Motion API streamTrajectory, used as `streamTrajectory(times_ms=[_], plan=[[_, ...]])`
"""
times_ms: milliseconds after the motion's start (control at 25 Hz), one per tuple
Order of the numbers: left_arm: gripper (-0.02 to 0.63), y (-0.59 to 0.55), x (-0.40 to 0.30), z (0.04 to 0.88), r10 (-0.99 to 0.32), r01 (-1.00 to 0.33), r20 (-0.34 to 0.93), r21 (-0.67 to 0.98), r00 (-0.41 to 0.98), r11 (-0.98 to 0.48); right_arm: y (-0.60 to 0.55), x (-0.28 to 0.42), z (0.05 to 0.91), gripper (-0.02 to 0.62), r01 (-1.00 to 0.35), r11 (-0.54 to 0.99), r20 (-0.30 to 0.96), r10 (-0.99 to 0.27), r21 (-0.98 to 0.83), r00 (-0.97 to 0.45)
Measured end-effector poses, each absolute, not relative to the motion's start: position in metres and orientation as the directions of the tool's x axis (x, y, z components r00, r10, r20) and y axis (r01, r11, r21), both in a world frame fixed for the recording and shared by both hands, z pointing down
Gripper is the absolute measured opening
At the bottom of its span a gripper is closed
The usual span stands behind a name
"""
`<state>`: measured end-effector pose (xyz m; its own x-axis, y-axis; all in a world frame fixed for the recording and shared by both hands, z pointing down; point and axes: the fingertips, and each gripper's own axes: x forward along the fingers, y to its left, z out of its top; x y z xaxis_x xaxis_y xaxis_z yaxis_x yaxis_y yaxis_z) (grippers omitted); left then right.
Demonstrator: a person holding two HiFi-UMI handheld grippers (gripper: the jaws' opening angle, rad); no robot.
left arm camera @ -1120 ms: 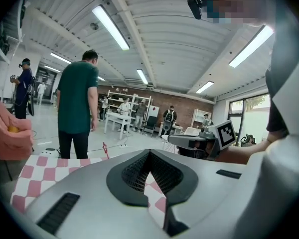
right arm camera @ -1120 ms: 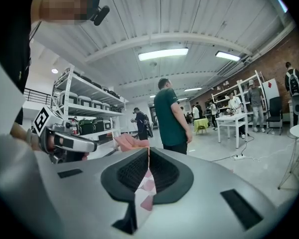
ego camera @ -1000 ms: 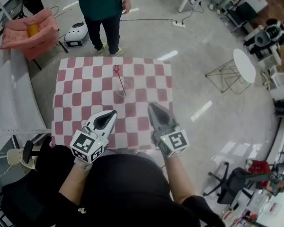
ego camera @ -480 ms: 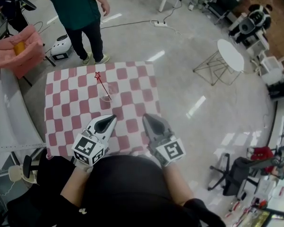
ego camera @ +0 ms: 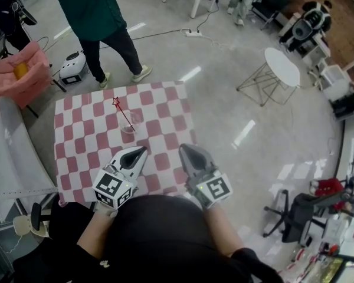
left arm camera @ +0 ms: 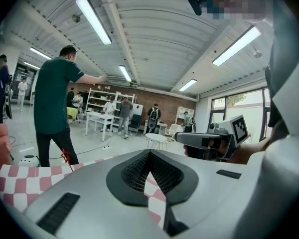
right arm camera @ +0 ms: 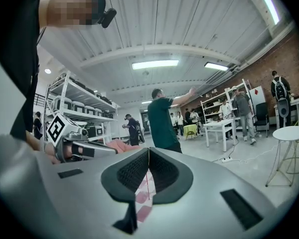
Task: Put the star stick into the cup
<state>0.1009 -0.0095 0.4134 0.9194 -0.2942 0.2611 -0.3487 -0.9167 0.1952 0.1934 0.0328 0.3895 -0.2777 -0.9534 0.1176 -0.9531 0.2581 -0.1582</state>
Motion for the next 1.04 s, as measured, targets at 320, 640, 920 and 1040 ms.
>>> streamTrajectory(times_ms=[320, 640, 920, 1040], plan=[[0.041, -0.013, 0.105, 0.411, -0.291, -0.346, 0.261, 0.195, 0.92, -0.918, 0.029, 0.199, 0.394, 0.017, -0.955, 0.244, 0.132, -0.955, -0.166, -0.267], [0.041, -0.018, 0.103, 0.41, -0.3, -0.354, 0.261, 0.193, 0.917, -0.915, 0.024, 0.196, 0.396, 0.017, -0.953, 0.252, 0.135, -0.952, -0.165, -0.275], [0.043, -0.021, 0.1, 0.41, -0.307, -0.36, 0.255, 0.197, 0.917, -0.912, 0.022, 0.191, 0.399, 0.017, -0.952, 0.255, 0.141, -0.95, -0.171, -0.28], [0.042, -0.02, 0.098, 0.412, -0.308, -0.362, 0.257, 0.197, 0.916, -0.911, 0.022, 0.19, 0.4, 0.017, -0.951, 0.254, 0.143, -0.949, -0.174, -0.279]])
